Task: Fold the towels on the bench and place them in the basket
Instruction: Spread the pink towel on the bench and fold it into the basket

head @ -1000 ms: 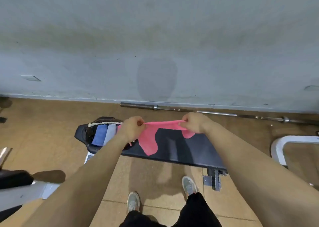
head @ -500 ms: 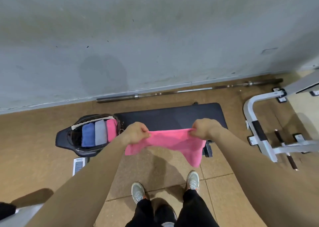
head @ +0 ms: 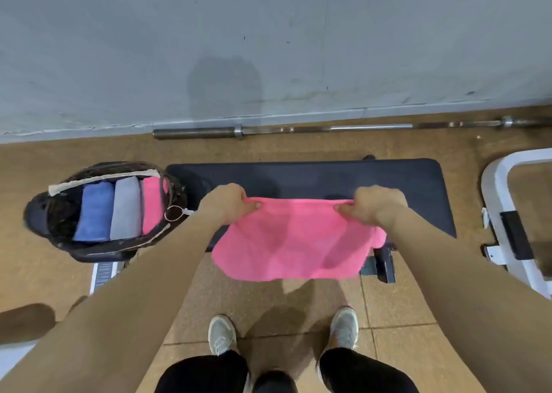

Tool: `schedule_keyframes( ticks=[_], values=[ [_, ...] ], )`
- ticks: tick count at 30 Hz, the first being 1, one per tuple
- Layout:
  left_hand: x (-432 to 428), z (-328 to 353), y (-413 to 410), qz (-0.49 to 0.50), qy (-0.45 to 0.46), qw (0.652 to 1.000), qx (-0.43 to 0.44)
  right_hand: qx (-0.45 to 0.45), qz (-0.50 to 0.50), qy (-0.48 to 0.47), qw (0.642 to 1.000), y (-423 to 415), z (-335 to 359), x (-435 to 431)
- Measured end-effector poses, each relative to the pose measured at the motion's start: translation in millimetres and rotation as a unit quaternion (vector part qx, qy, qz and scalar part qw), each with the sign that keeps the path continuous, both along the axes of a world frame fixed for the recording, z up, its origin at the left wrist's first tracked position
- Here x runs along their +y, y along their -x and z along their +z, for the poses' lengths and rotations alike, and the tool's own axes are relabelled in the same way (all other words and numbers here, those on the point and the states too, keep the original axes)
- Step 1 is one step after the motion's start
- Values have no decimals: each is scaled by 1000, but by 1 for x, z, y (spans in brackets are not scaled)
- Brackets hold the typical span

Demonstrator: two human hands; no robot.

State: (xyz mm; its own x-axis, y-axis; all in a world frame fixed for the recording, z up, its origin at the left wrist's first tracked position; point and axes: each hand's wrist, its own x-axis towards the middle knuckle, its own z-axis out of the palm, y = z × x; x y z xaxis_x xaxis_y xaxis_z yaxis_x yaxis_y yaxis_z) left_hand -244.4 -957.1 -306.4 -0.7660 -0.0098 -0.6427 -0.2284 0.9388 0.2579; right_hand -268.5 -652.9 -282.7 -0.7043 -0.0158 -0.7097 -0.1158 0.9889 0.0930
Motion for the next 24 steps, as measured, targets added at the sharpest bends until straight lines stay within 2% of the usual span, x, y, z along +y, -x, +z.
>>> schedule_keyframes(
  ticks=[5, 14, 20, 24],
  values=[
    [2, -85, 41, 55, -29, 993, 97, 144, -8, 25, 989, 52, -82, -1],
    [-1, -171, 94, 90, -8, 953, 288, 280, -4, 45, 959, 108, -170, -2],
    [2, -191, 114, 75, 22, 948, 309, 292, -28, 41, 955, 116, -197, 1],
    [-1, -187, 111, 97, -22, 937, 335, 372, -16, 79, 925, 107, -200, -16]
  ],
)
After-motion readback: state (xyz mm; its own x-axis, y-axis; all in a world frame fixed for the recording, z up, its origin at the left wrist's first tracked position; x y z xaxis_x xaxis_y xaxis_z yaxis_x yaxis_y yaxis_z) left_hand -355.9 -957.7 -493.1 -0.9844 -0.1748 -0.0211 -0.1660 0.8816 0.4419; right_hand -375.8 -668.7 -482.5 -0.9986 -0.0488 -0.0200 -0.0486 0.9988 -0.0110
